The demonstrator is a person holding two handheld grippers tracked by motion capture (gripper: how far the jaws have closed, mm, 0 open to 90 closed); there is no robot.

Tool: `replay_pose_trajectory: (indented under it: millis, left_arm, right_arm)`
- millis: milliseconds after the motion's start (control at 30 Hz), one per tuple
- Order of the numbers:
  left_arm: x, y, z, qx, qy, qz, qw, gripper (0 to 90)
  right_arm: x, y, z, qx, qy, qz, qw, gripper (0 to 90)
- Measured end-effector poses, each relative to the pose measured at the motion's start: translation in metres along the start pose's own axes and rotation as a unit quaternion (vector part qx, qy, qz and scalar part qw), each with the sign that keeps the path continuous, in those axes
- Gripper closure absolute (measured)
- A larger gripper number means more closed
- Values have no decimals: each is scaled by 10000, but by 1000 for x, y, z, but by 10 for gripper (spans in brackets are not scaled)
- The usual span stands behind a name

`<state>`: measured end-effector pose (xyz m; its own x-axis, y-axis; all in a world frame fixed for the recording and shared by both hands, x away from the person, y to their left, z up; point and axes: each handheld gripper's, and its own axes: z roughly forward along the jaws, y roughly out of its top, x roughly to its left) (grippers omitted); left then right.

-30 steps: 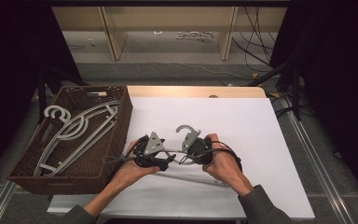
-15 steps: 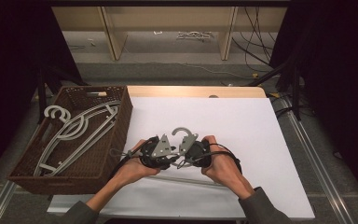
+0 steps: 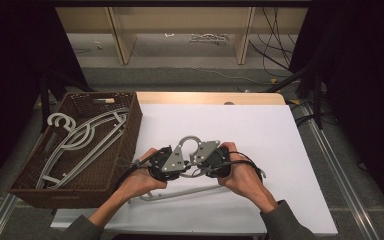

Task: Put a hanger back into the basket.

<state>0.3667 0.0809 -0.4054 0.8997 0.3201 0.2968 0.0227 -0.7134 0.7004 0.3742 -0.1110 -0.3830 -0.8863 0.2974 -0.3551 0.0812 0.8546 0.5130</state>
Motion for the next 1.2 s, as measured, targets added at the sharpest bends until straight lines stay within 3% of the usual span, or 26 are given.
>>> replay_pose_trajectory:
  millis: [67,133,267,400,633,700,767,933,967,1000,1033,1100,1200]
  left_arm:
    - [2,0,-2,11,21,-82,10000,815]
    - [4,-1,-4,38,68,-175,9998,815]
    - [9,-3,-7,31,175,-368,9992,815]
    - [16,-5,-11,15,285,-594,9978,815]
    - [30,-10,-25,-157,448,-1022,9936,815]
    - [34,-11,-28,-198,468,-1095,9927,814]
    - [36,-12,-32,-282,491,-1194,9912,814]
    - [41,-11,-42,-396,534,-1342,9887,814]
    - [42,-10,-44,-351,507,-1289,9897,814]
    - [42,-11,-44,-405,537,-1378,9882,814]
    - [43,-10,-47,-371,534,-1330,9890,814]
    - [43,-8,-49,-419,579,-1387,9877,814]
    - [43,-5,-54,-451,569,-1433,9870,814]
  right_arm:
    - [-2,0,-5,-288,-46,431,9986,534]
    - [-7,-1,-11,-631,-173,690,9955,458]
    - [-12,-4,-19,-914,-313,984,9904,379]
    - [-15,-8,-25,-1216,-513,1318,9824,331]
    - [-15,-15,-33,-1656,-717,1651,9696,314]
    - [-15,-19,-35,-1847,-744,1811,9631,314]
    - [-15,-23,-36,-1924,-783,1941,9587,311]
    - [-13,-33,-38,-2100,-874,2167,9494,278]
    - [-13,-36,-39,-2180,-929,2191,9465,278]
    - [-12,-38,-39,-2216,-951,2221,9447,276]
    - [-12,-40,-39,-2268,-943,2263,9426,267]
    - [-11,-45,-39,-2347,-971,2349,9382,254]
    - [-7,-49,-41,-2430,-1029,2352,9354,252]
